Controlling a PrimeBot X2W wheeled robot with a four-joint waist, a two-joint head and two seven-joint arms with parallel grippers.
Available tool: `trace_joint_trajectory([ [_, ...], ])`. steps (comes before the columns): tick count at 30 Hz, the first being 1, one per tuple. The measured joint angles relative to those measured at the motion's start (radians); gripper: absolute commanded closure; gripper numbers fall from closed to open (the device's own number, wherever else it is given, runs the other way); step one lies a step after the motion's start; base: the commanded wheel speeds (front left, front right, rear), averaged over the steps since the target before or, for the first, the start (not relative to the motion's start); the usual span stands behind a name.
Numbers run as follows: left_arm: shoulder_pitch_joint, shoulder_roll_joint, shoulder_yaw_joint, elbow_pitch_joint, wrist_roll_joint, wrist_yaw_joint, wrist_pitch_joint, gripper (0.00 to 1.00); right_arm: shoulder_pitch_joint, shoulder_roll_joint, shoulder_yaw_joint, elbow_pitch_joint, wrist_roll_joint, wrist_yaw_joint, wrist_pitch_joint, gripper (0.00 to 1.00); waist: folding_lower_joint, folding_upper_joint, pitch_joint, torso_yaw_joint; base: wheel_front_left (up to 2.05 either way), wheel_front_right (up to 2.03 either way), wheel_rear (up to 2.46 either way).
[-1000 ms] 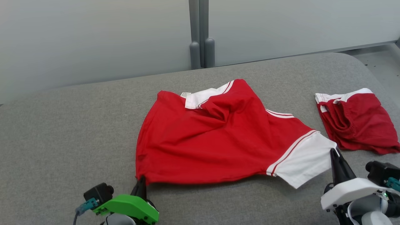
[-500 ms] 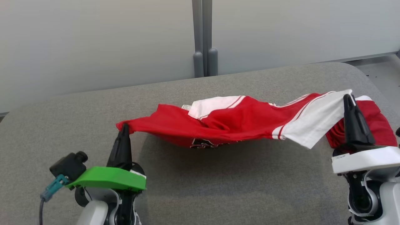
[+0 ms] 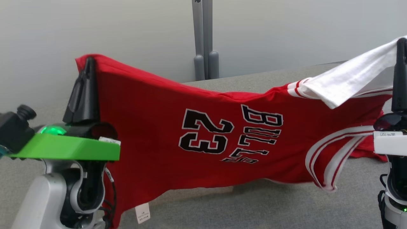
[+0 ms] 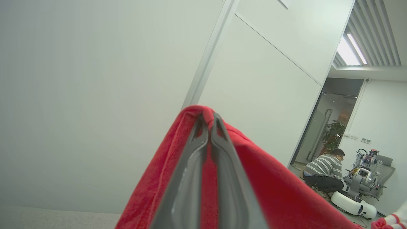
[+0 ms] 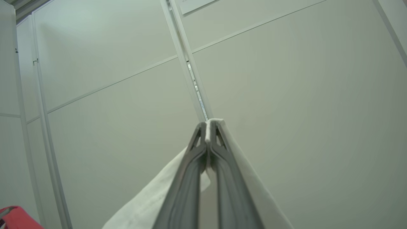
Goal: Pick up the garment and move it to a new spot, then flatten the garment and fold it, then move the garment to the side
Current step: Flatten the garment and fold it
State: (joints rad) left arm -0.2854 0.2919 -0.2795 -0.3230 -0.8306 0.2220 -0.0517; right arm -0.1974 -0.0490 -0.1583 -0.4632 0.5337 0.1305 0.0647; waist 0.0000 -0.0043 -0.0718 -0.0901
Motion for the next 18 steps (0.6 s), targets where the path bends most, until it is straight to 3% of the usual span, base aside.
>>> trace_joint_trajectory([
  [7, -0.096, 0.044, 0.006, -0.005, 0.023, 0.012, 0.061, 1.00, -0.059, 0.000, -0.009, -0.012, -0.011, 0.000, 0.052, 1.00, 0.0000, 0.0000, 0.025, -0.001, 0.00, 0.00, 0.00],
  [18, -0.334, 0.081, -0.021, 0.248, 0.048, -0.053, 0.124, 1.00, -0.320, 0.000, 0.078, 0.202, -0.089, 0.000, 0.091, 1.00, 0.0000, 0.0000, 0.126, -0.008, 0.00, 0.00, 0.00],
])
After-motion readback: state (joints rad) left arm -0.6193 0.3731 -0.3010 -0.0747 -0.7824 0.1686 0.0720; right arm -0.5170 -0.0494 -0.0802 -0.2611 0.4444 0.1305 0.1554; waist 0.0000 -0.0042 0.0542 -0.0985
